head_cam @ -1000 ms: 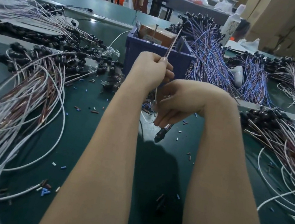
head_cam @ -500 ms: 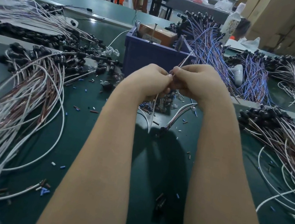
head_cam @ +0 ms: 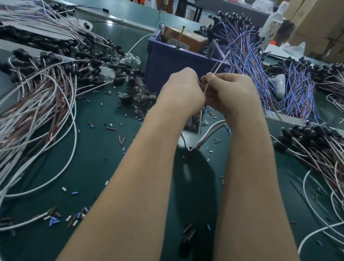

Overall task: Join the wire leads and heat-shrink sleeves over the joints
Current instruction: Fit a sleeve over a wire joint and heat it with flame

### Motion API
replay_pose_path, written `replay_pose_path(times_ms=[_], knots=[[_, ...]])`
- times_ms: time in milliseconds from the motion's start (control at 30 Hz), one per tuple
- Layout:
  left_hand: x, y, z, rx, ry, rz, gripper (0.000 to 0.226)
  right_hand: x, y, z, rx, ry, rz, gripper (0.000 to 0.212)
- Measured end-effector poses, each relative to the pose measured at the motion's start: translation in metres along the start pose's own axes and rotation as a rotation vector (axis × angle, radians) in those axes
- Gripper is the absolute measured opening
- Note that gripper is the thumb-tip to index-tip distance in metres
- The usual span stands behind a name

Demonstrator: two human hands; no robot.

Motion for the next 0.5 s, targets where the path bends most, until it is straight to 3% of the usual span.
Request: replay_pose_path(times_ms=[200,500], knots=[[-0.005,0.003,-0.013,-0.185,0.116,0.103,0.03,-0.003,-0.002,0.005,-0.053,0.424,0.041,0.018],[0.003,0.004,-0.01,-0.373,0.302,0.098,0.025,0.009,0.001,-0.003,0.045,0.39,0.05,0.021]])
Point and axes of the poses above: each hand's wrist, its own y-axis away from the middle knuckle, its own z-axis out of the back of the hand, x = y × z, the point moved 1 cm from there along -y, towards the middle knuckle, and after that the axes turned 9 degrees about -y, right-handed, at the moved point
